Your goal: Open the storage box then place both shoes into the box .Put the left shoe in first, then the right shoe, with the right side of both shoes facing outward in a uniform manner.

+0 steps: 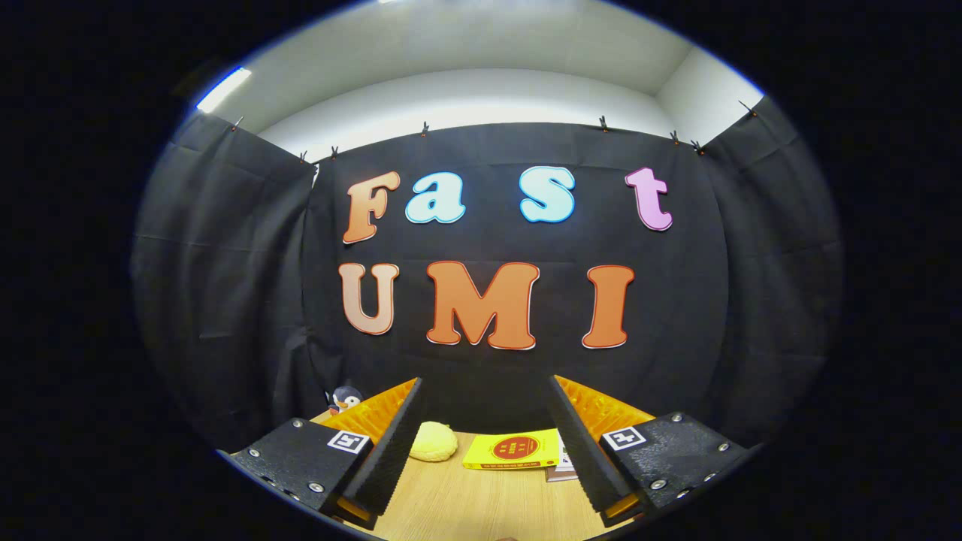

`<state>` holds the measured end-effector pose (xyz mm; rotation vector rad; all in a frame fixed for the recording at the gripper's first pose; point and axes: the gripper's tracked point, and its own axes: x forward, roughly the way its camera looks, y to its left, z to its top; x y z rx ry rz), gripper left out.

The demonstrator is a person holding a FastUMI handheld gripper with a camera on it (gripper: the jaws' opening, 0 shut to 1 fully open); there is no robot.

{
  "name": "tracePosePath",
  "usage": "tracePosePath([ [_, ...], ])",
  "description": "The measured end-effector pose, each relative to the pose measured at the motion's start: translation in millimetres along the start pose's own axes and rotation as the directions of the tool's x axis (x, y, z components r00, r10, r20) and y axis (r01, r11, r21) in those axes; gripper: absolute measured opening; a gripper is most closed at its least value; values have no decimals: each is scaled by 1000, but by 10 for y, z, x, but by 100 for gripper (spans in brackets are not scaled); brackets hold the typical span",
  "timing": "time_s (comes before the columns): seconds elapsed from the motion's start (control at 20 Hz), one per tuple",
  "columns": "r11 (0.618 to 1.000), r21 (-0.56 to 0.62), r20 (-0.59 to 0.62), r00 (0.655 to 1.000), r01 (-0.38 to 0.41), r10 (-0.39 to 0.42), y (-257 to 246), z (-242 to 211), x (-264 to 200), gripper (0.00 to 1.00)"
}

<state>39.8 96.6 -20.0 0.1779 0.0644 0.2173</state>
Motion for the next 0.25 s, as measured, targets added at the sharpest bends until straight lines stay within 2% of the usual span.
tracePosePath([
  [0.25,999,-1,36,999,40,-40,-217,-34,-109,97],
])
